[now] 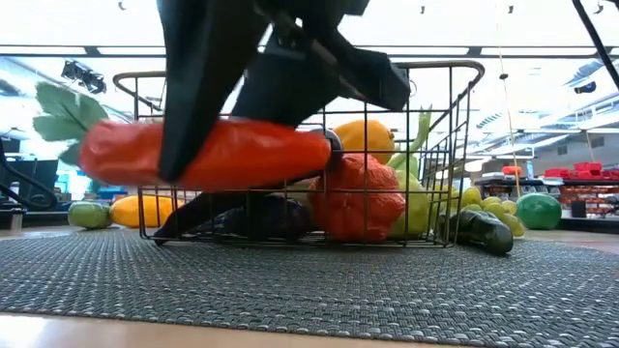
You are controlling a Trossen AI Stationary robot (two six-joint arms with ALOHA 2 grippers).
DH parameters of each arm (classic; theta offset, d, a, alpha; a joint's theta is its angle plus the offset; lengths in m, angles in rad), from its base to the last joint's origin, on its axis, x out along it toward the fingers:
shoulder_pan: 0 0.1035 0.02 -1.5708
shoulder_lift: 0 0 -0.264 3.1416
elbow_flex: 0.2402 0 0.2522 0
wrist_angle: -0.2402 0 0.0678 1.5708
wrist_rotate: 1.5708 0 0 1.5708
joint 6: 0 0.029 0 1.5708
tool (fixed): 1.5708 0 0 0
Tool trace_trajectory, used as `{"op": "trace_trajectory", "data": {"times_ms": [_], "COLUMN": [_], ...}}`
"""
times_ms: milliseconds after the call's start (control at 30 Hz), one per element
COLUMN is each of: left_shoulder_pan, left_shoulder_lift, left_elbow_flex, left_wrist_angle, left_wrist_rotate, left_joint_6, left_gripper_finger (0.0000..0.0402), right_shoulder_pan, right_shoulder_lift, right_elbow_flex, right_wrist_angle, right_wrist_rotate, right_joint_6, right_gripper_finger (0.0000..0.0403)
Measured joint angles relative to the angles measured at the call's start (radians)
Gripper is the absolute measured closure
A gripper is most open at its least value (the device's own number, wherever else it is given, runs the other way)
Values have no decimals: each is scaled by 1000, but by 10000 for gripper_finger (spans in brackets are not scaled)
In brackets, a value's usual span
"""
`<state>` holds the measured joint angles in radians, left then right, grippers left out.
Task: Build produce basket
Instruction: Put the orange carrot into the gold wire basket
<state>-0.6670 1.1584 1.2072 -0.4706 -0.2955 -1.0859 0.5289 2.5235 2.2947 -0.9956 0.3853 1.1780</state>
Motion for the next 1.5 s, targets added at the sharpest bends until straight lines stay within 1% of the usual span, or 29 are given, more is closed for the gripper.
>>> {"op": "trace_trajectory", "data": {"times_ms": [200,267,400,500,667,833,967,1167,1333,1500], "left_shoulder_pan": [0,0,0,0,2,2,2,3,3,3], "left_shoulder_lift": [0,0,0,0,0,0,0,0,0,0], "left_elbow_flex": [0,0,-1,-1,-1,-1,-1,-1,-1,-1], "left_wrist_angle": [0,1,7,37,190,382,445,444,444,446], "left_wrist_rotate": [0,-7,-71,-117,-155,-229,-253,-285,-375,-464], "left_joint_6": [12,23,25,43,190,367,427,444,455,472], "left_gripper_finger": [230,230,230,230,230,230,230,230,230,230], "right_shoulder_pan": [1,-1,0,0,-1,2,1,-11,-31,-66], "right_shoulder_lift": [-4,-16,-44,-75,-135,-212,-269,-352,-421,-466], "right_elbow_flex": [61,61,61,61,61,61,61,61,61,61], "right_wrist_angle": [-3,16,0,1,6,-11,-38,-158,-293,-458], "right_wrist_rotate": [-10,-20,-23,0,27,95,156,199,224,232], "right_joint_6": [-51,-70,-77,-103,-176,-220,-238,-239,-277,-366], "right_gripper_finger": [315,315,315,315,316,316,316,316,316,316]}}
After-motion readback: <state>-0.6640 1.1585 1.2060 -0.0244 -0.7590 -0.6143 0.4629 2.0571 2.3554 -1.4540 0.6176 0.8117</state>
